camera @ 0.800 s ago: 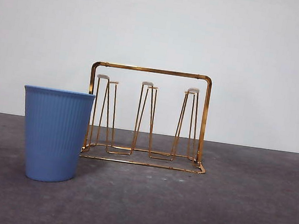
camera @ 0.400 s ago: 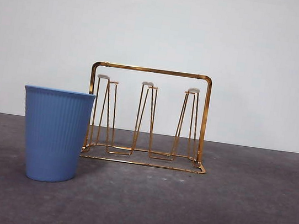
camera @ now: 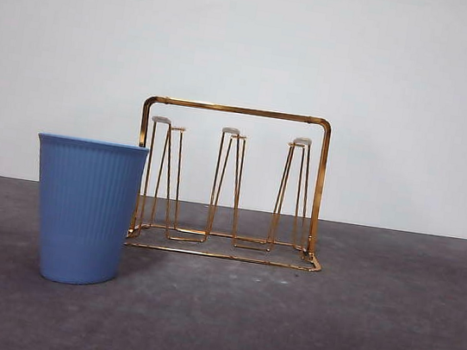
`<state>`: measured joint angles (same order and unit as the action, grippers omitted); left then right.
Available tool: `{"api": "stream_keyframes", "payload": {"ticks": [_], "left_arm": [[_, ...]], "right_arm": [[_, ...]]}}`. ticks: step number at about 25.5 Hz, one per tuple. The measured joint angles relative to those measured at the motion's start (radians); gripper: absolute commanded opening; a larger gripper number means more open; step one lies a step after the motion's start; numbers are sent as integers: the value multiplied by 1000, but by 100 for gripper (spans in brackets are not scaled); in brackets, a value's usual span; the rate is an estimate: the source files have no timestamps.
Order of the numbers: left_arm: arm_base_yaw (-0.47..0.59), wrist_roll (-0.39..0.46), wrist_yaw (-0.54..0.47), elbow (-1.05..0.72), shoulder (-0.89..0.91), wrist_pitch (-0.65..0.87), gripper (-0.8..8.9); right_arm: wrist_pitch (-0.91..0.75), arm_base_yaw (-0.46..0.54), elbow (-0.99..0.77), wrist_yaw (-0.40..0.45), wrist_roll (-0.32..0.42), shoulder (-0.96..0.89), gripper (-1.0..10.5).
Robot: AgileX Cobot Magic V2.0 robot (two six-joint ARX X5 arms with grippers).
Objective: Pick up cup 1,put cup 1 in the cup rack,pick up cup 2,put cup 2 in the cup rack
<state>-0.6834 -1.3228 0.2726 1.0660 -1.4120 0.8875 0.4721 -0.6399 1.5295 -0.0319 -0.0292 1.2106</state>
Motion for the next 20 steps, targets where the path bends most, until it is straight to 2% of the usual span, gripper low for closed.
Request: {"api": "stream_keyframes", "payload": {"ticks": [2,3,9,11,16,20], "left_arm": [[1,-18,-4,0,0,-1,220],[2,-26,-5,0,0,-1,205],[2,-51,1,0,0,-2,197],[2,-51,11,0,0,-4,111],[2,-49,26,0,0,-18,-10],[3,-47,34,0,0,-20,-8]], "right_arm": [[22,0,0,-2,4,0,-12],[27,0,0,-3,9,0,-12],[42,0,1,-3,27,-5,-12],[55,0,2,-3,30,-6,-11],[89,0,6,-2,34,-8,2],[98,0,7,-1,38,-10,27]]}}
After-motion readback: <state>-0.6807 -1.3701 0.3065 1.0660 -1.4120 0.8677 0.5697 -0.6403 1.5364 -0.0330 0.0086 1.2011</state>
